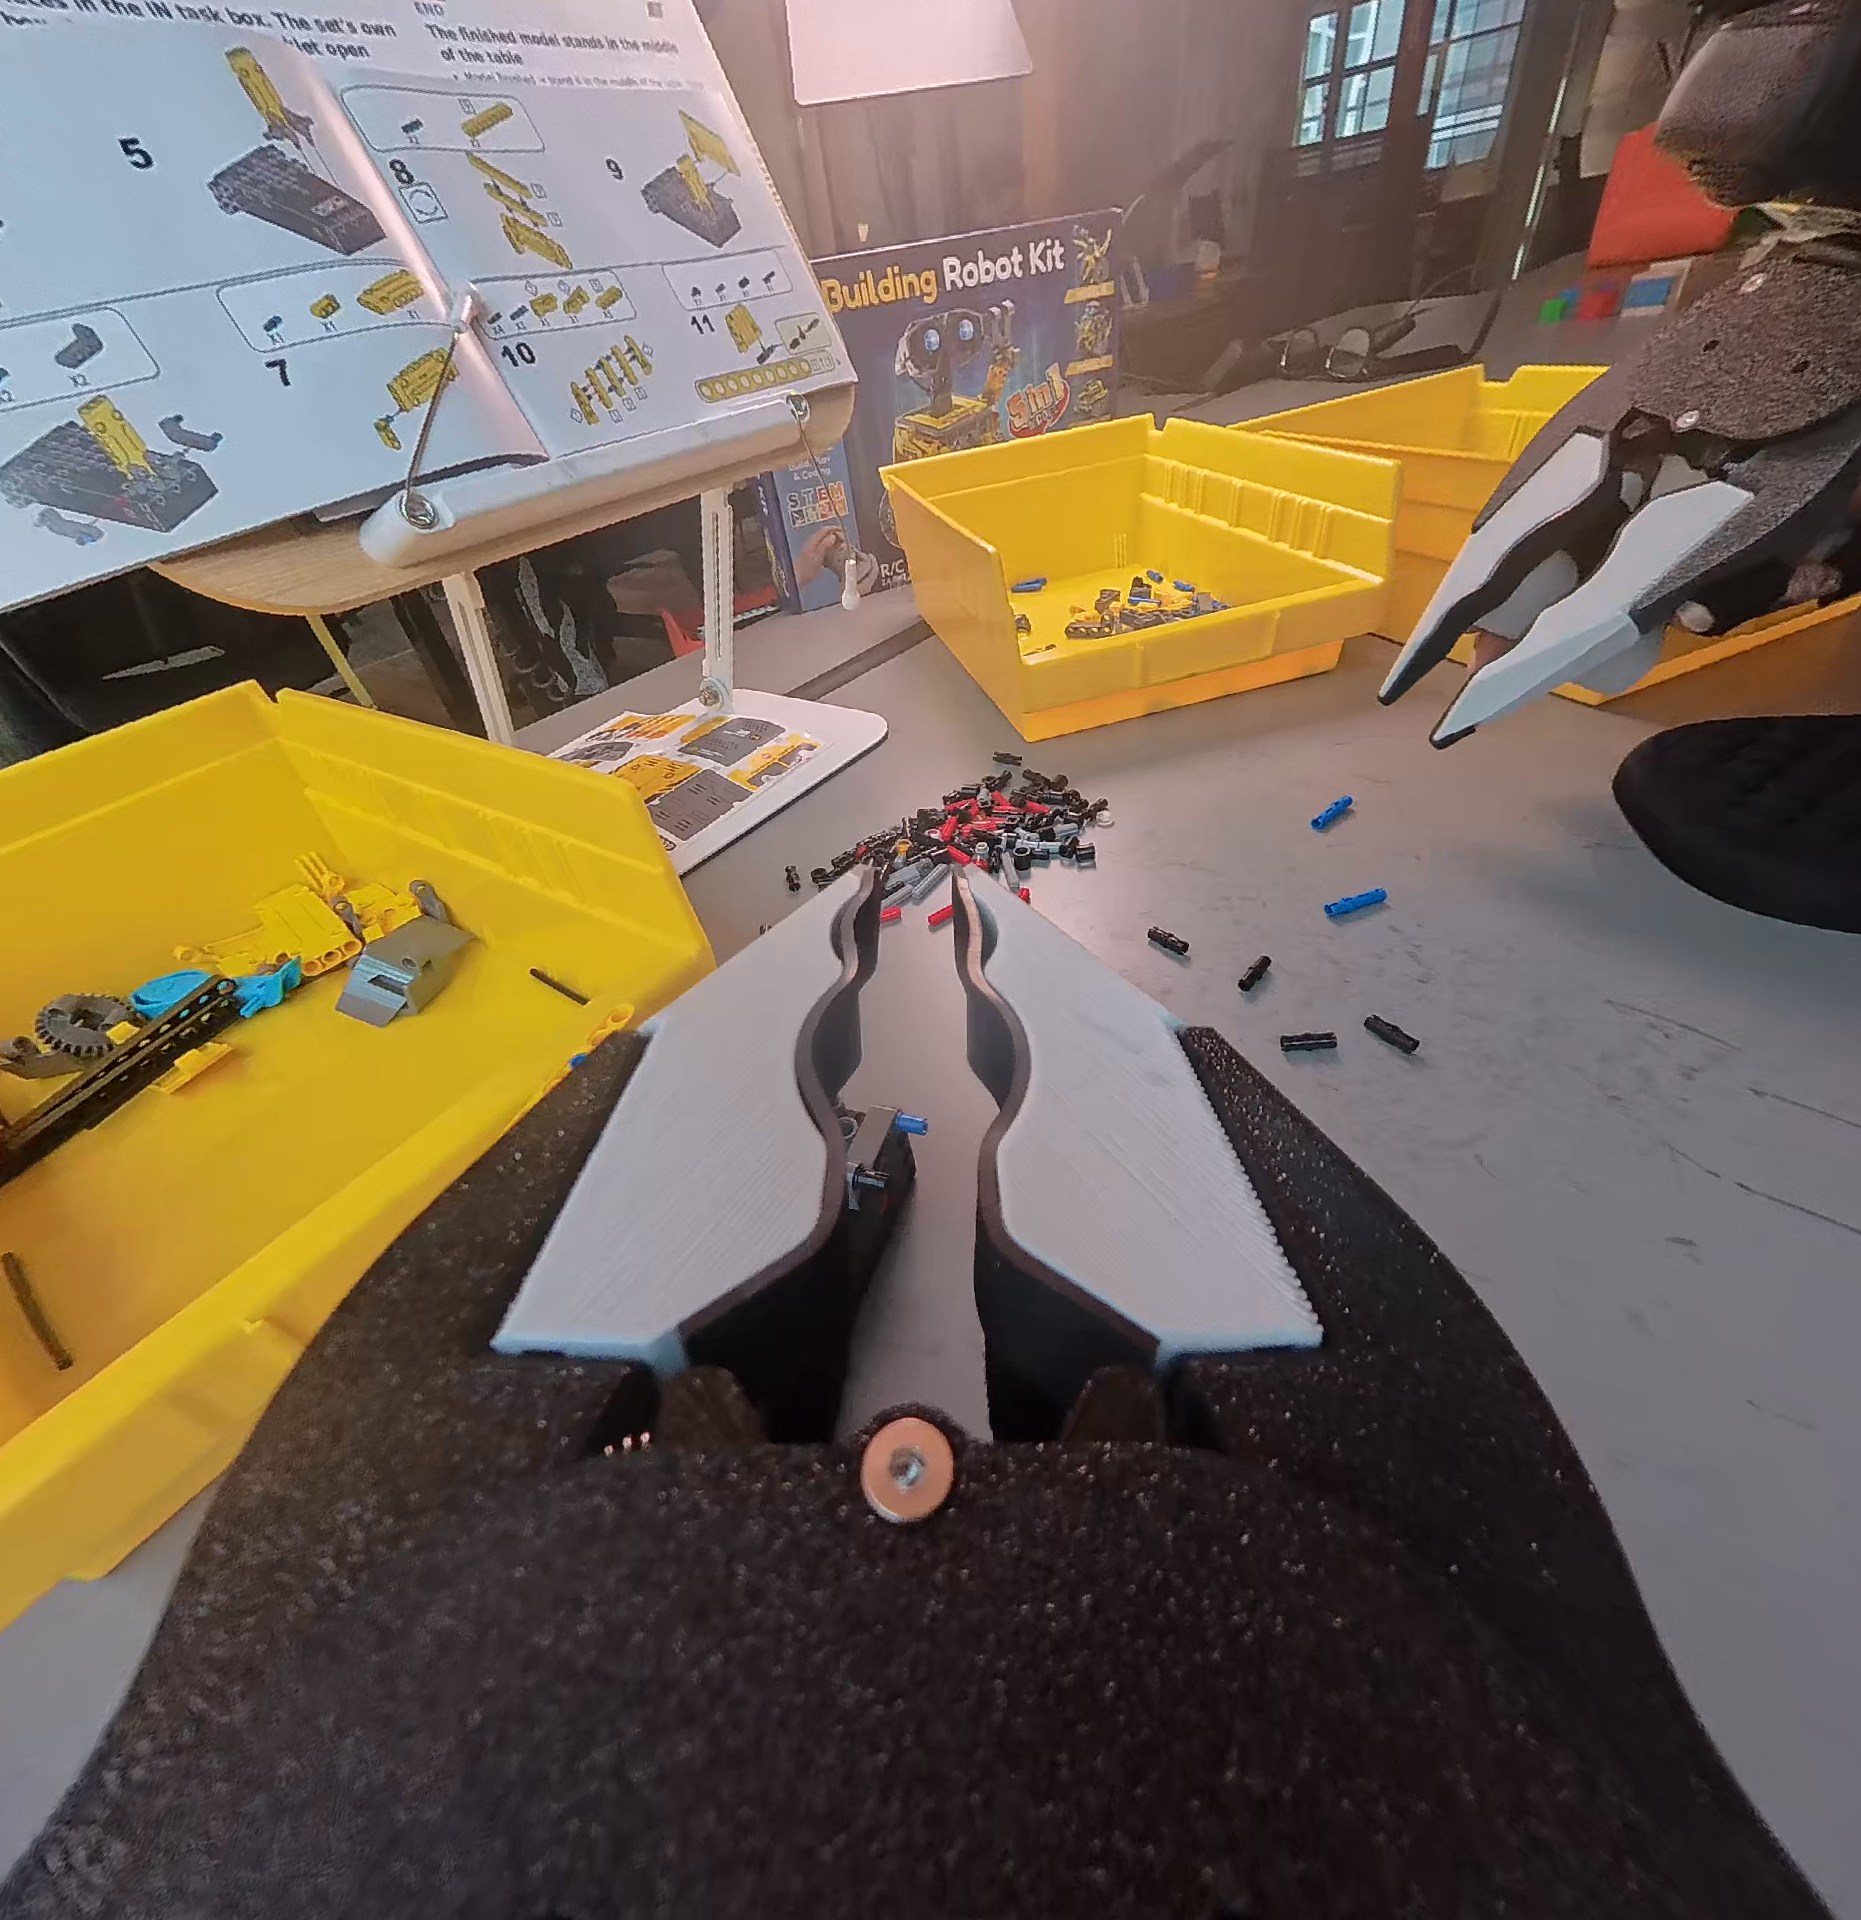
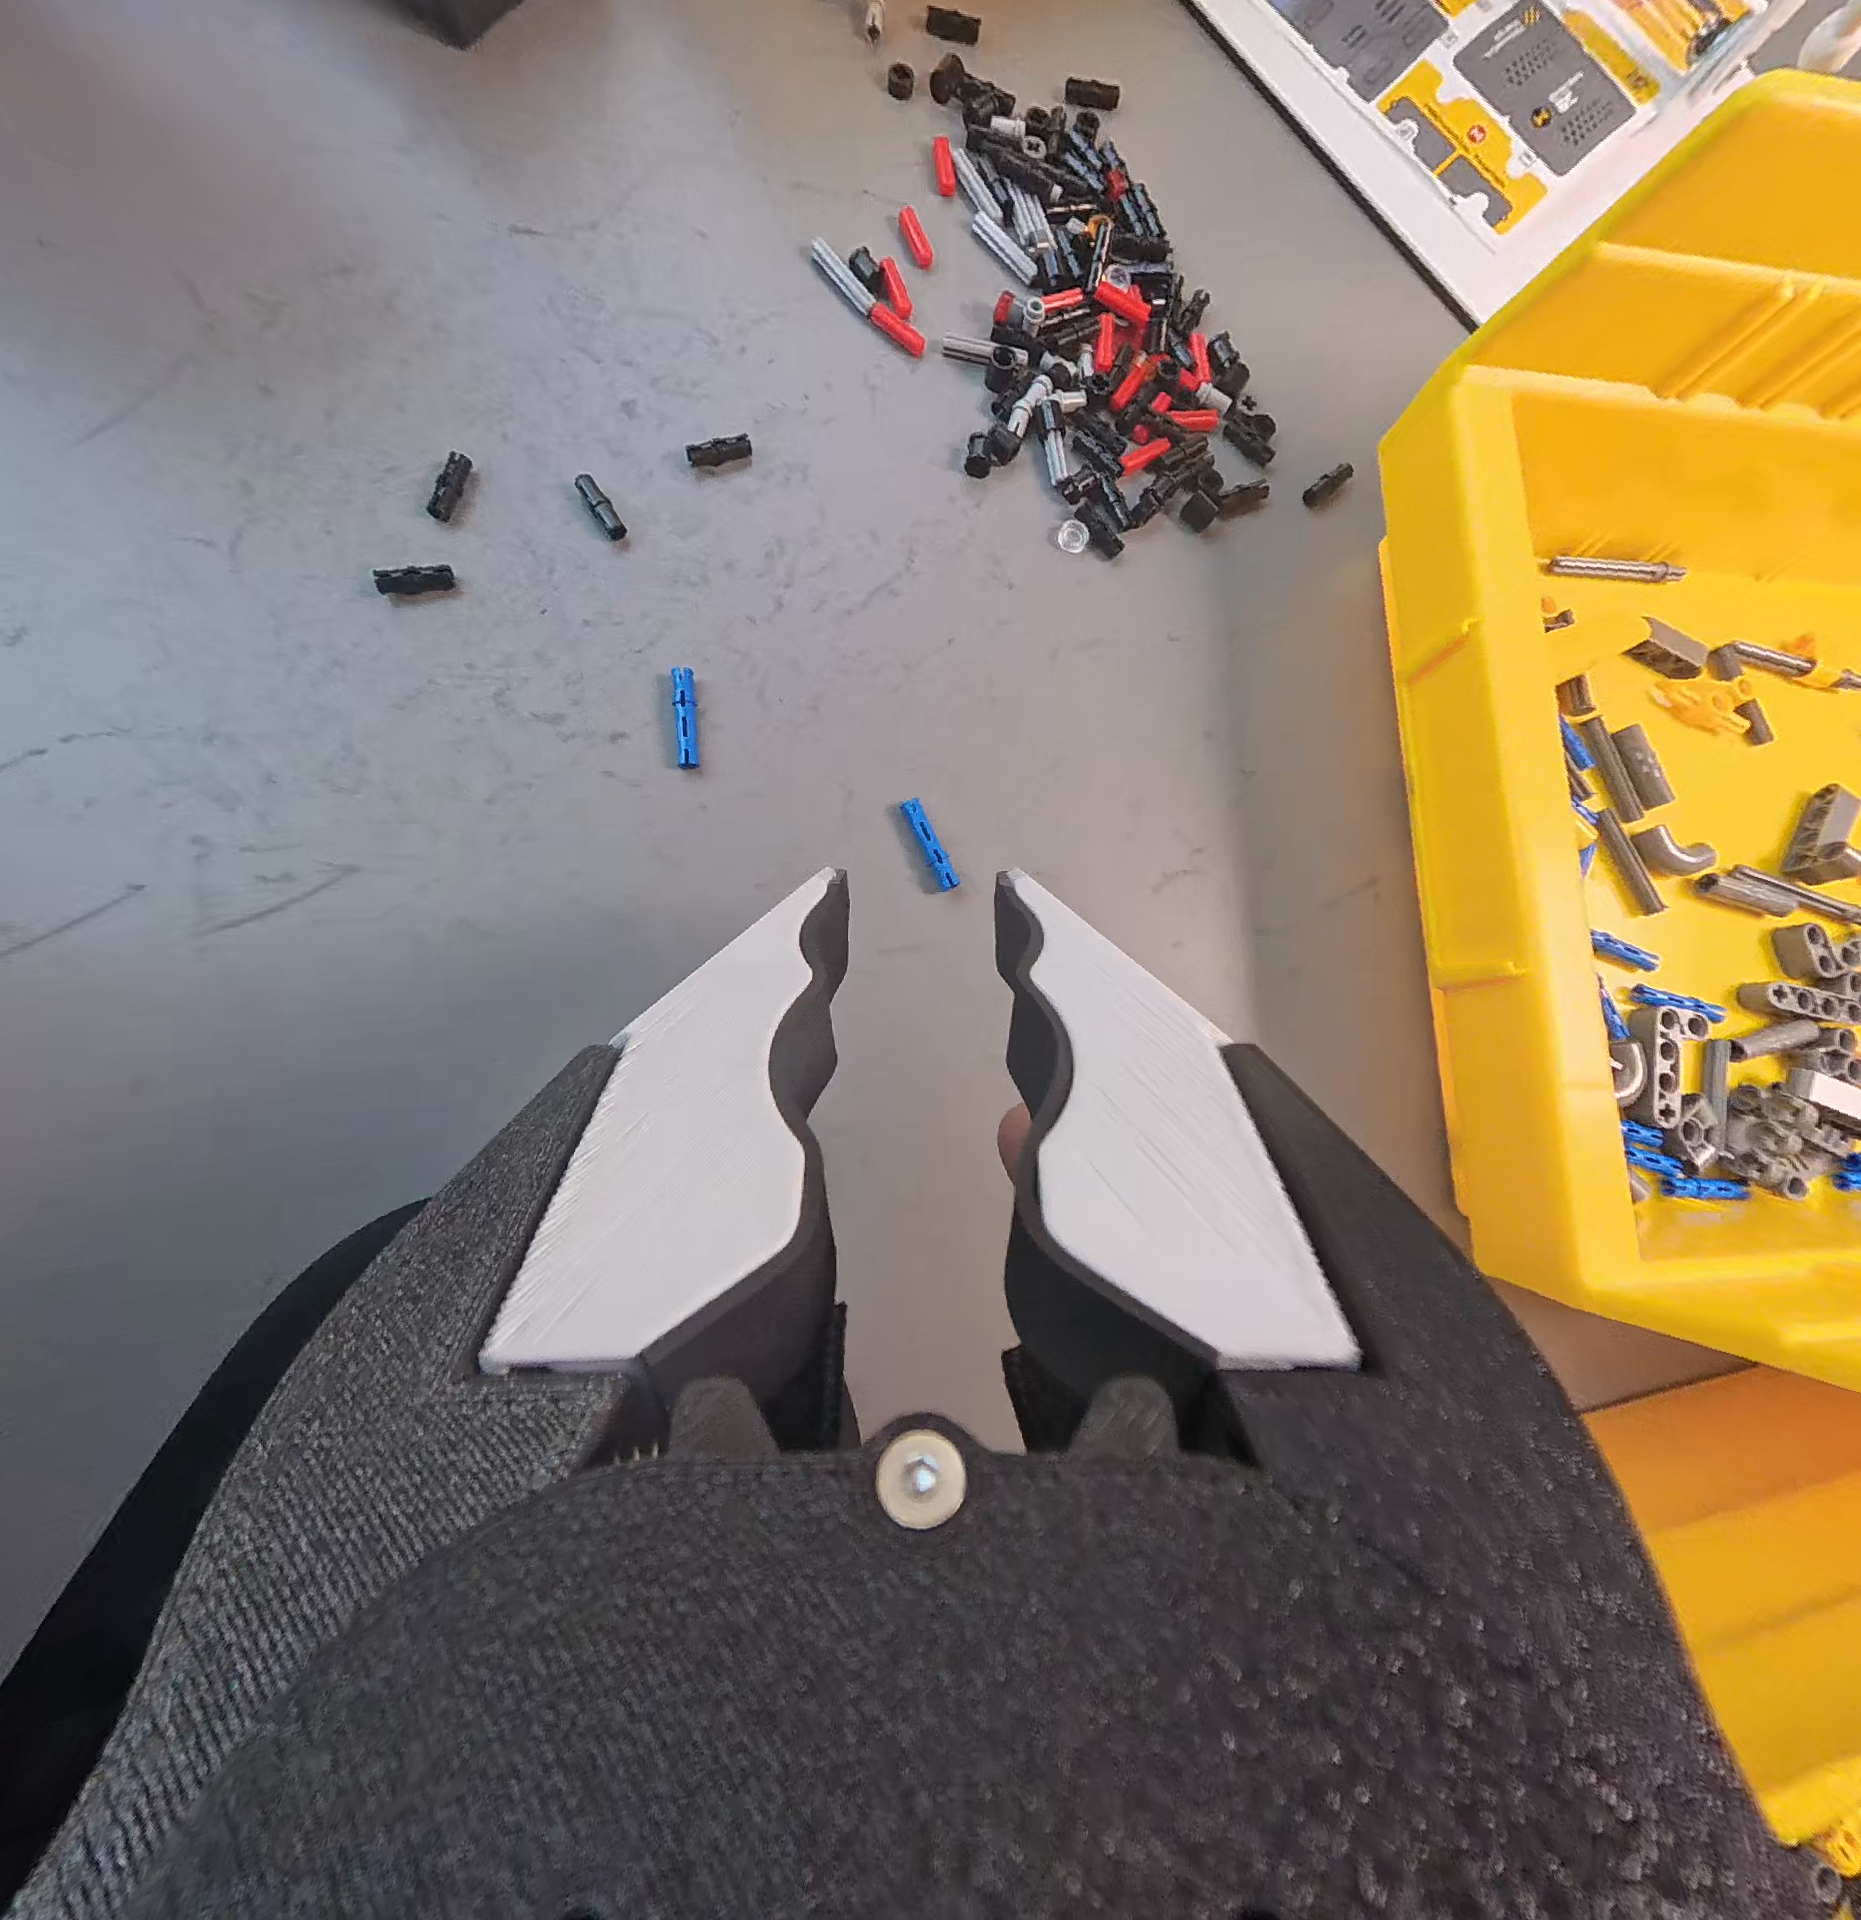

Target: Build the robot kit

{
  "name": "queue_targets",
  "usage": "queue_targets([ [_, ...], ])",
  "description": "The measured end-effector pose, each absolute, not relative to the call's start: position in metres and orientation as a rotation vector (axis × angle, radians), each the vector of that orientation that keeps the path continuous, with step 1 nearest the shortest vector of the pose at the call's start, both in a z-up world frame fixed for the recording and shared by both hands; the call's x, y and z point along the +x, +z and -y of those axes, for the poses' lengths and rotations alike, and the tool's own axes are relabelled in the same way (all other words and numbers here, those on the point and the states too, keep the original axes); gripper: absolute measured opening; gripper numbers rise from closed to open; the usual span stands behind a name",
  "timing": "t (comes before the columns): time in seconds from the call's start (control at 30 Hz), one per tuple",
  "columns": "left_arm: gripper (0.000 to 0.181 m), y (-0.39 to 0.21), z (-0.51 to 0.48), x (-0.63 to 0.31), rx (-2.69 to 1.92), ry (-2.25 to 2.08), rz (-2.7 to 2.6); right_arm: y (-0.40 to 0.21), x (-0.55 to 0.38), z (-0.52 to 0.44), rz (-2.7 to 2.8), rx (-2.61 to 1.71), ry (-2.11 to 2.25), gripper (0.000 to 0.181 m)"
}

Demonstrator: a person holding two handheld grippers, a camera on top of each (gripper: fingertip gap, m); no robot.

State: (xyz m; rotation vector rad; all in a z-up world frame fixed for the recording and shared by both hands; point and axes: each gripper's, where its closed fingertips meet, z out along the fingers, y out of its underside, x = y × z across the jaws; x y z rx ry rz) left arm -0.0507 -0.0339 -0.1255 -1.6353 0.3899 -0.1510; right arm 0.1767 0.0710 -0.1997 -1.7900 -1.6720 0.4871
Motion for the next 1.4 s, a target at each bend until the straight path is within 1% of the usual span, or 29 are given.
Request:
queue_targets([
  [0.3,0.012,-0.126,0.033,-0.051,-1.638,-0.158,-0.382,-0.218,0.167,-0.073,1.858,-1.852,0.326,0.024],
  [0.5,0.012,-0.121,0.035,-0.054,-1.620,-0.171,-0.366,-0.238,0.159,-0.084,1.836,-2.030,0.302,0.021],
  [0.7,0.012,-0.119,0.036,-0.053,-1.611,-0.186,-0.365,-0.242,0.158,-0.080,1.790,-2.110,0.424,0.010],
  [0.73,0.012,-0.118,0.036,-0.052,-1.608,-0.186,-0.366,-0.242,0.157,-0.078,1.793,-2.105,0.437,0.006],
  [0.9,0.012,-0.119,0.036,-0.051,-1.610,-0.192,-0.371,-0.238,0.135,-0.067,1.775,-2.065,0.530,0.005],
  [1.0,0.012,-0.122,0.035,-0.051,-1.620,-0.190,-0.373,-0.237,0.123,-0.061,1.823,-2.020,0.514,0.005],
  [1.23,0.012,-0.124,0.034,-0.053,-1.627,-0.184,-0.366,-0.242,0.119,-0.059,1.847,-2.011,0.533,0.006],
  [1.27,0.012,-0.124,0.034,-0.053,-1.627,-0.185,-0.365,-0.241,0.119,-0.058,1.842,-2.011,0.547,0.007],
  [1.3,0.012,-0.124,0.034,-0.053,-1.627,-0.187,-0.364,-0.240,0.118,-0.057,1.834,-2.006,0.569,0.015],
  [1.4,0.012,-0.127,0.033,-0.054,-1.637,-0.186,-0.362,-0.228,0.114,-0.064,1.709,-1.967,0.644,0.018],
])
